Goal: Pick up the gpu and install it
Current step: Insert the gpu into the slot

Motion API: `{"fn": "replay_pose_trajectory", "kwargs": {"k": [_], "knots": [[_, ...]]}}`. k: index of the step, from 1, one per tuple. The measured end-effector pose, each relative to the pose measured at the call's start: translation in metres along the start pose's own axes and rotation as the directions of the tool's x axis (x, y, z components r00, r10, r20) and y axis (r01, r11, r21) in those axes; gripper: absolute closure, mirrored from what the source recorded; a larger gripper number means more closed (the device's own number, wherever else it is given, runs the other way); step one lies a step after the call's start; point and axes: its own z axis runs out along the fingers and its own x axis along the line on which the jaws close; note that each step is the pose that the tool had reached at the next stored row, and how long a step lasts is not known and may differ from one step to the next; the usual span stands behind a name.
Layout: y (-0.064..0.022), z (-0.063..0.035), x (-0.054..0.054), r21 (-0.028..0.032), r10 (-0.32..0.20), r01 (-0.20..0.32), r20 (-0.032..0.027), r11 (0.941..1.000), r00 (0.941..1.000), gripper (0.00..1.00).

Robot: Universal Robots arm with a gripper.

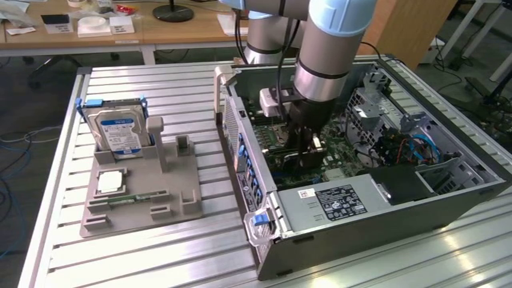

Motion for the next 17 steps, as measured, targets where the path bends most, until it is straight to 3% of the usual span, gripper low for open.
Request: {"fn": "replay_pose_trajectory", "kwargs": {"k": [17], "knots": [[-0.0019,-0.0517,-0.002,0.0001,0.0,0.0,-0.0019,1.0,1.0,0.36]]}}
